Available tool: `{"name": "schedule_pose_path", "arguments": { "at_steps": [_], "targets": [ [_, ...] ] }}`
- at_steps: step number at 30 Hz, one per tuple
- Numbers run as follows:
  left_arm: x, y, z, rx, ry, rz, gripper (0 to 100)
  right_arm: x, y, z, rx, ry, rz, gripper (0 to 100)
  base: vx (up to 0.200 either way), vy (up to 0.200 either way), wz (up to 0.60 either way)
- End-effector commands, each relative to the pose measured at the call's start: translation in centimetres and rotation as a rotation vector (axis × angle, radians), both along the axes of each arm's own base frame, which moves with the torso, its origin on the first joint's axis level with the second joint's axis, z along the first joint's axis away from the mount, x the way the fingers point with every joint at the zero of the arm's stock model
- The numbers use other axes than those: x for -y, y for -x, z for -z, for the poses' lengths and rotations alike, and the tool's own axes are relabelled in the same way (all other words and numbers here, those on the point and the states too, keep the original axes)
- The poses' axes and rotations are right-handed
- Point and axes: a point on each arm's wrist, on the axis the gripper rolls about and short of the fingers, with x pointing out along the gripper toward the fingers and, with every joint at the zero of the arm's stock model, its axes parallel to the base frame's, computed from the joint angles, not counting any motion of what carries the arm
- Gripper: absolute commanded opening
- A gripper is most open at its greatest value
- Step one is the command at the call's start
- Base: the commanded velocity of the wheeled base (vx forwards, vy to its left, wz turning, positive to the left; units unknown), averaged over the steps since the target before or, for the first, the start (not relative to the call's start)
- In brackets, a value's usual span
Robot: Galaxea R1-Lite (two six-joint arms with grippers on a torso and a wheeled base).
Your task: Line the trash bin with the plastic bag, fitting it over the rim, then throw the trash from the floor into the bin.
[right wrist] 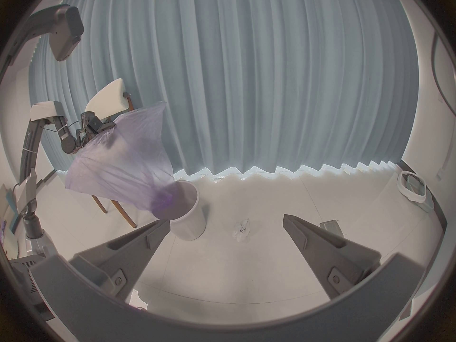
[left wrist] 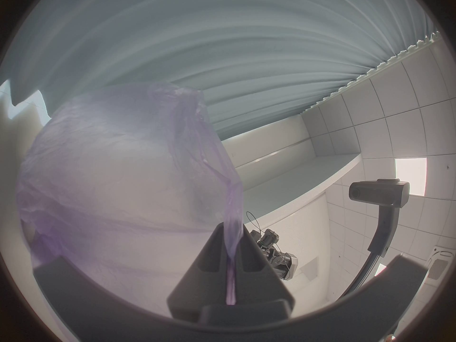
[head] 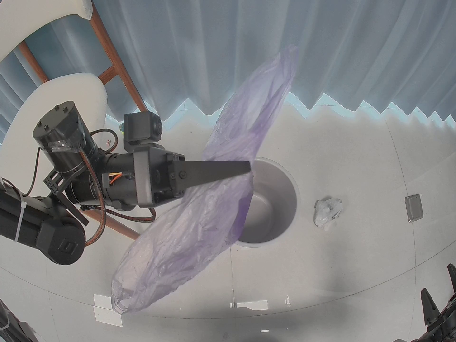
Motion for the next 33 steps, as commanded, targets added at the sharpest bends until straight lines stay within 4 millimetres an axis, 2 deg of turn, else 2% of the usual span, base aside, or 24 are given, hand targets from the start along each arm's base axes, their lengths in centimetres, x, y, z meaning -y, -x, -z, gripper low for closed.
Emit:
{"name": "schedule_pose_path", "arguments": {
  "at_steps": [1,6,12,17,26,31,33],
  "targets": [
    [0.9,0.2,0.3,-0.008,-0.005,0.030,0,0.0,0.0,0.5,-0.001,0.000,-0.001,100,0.000,0.000,0.00],
    [1.7,-1.2,0.9,-0.010,-0.009,0.027,0,0.0,0.0,0.5,-0.001,0.000,-0.001,100,0.000,0.000,0.00],
    [3.0,-5.1,0.8,0.033,0.014,0.002,0,0.0,0.0,0.5,-0.001,0.000,-0.001,100,0.000,0.000,0.00],
    [4.0,-7.1,1.4,0.031,0.015,-0.005,0,0.0,0.0,0.5,-0.001,0.000,-0.001,100,0.000,0.000,0.00],
    [4.3,-7.3,1.9,0.021,0.026,-0.152,0,0.0,0.0,0.5,-0.001,0.000,-0.001,100,0.000,0.000,0.00],
    [4.5,-7.4,2.5,0.070,-0.046,-0.289,0,0.0,0.0,0.5,-0.001,0.000,-0.001,100,0.000,0.000,0.00],
    [5.2,-6.4,2.3,0.047,-0.106,-0.388,0,0.0,0.0,0.5,-0.001,0.000,-0.001,100,0.000,0.000,0.00]
  ]
}}
